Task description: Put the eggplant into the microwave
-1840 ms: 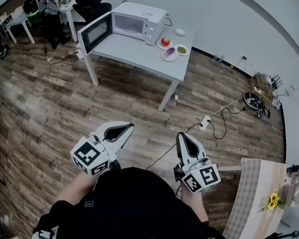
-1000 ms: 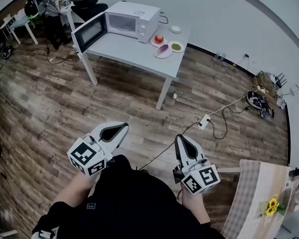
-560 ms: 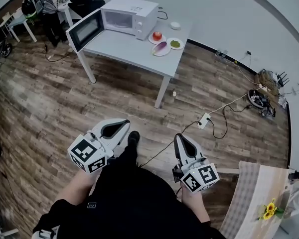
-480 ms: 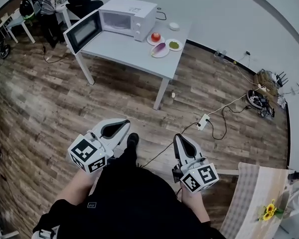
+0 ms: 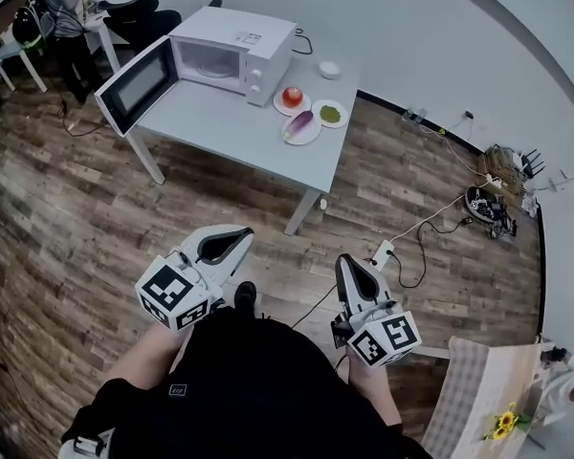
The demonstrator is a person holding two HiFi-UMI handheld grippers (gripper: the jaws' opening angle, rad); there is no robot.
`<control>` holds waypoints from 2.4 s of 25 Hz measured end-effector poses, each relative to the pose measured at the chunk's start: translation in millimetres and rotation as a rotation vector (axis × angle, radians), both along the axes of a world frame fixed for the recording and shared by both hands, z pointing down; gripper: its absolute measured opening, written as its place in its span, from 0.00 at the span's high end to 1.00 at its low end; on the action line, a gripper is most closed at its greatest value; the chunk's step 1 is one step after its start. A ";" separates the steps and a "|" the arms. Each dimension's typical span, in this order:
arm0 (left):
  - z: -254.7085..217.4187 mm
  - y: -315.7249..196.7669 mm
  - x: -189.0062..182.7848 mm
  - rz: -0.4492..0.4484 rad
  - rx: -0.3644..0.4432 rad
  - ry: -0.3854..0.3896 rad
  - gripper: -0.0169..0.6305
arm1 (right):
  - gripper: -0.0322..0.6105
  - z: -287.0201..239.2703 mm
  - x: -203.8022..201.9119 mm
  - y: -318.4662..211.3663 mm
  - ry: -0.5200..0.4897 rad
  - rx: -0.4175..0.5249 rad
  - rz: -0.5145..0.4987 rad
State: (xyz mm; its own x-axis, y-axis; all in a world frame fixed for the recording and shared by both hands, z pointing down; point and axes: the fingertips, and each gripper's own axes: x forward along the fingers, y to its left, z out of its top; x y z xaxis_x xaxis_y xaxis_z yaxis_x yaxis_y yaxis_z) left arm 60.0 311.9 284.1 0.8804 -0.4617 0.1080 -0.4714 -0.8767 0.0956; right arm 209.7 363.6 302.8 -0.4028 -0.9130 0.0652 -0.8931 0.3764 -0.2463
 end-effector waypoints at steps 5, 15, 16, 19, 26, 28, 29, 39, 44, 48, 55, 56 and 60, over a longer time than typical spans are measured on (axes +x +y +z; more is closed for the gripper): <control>-3.0 -68.7 -6.2 0.011 0.003 -0.002 0.96 | 0.93 -6.3 -13.2 -72.0 0.003 -0.003 -0.006; 12.9 -154.2 -0.9 0.042 -0.054 -0.013 0.96 | 0.93 5.5 -18.0 -159.6 0.006 -0.053 -0.005; 15.5 -160.8 2.7 0.045 -0.062 -0.015 0.96 | 0.93 8.4 -14.4 -166.1 0.003 -0.059 -0.001; 22.0 -178.4 14.5 0.048 -0.082 -0.021 0.96 | 0.93 17.8 -3.0 -184.1 0.002 -0.074 0.002; 21.2 -231.5 54.3 0.019 -0.083 -0.029 0.96 | 0.93 28.0 39.9 -242.6 0.008 -0.067 -0.023; 19.7 -246.1 67.1 0.005 -0.090 -0.024 0.96 | 0.93 29.3 53.5 -262.3 0.019 -0.064 -0.039; 19.1 -253.5 73.5 -0.003 -0.094 -0.023 0.96 | 0.92 30.0 59.9 -272.5 0.024 -0.064 -0.050; 20.1 -315.6 137.8 -0.127 -0.106 -0.030 0.96 | 0.92 38.6 113.6 -348.4 0.067 -0.078 -0.195; 22.8 -334.7 157.8 -0.190 -0.084 -0.041 0.96 | 0.92 53.2 120.3 -373.6 0.110 -0.093 -0.272; 36.2 -347.9 160.6 -0.200 -0.096 -0.053 0.96 | 0.92 76.1 110.6 -390.8 0.141 -0.122 -0.303; 70.9 -371.3 143.0 -0.222 -0.105 -0.110 0.96 | 0.92 105.3 92.0 -408.8 0.169 -0.163 -0.312; 75.6 -377.1 141.8 -0.224 -0.102 -0.113 0.96 | 0.92 109.4 90.4 -413.9 0.176 -0.163 -0.316; 101.0 -395.0 136.9 -0.237 -0.103 -0.132 0.96 | 0.92 128.4 86.3 -431.8 0.194 -0.177 -0.321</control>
State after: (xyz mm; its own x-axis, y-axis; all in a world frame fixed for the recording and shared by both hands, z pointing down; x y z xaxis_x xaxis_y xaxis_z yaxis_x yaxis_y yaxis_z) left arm 196.8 -83.1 385.1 0.7247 -0.6334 0.2715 -0.6761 -0.7297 0.1024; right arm 296.0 -68.2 431.2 -0.6298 -0.7111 0.3127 -0.7736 0.6103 -0.1703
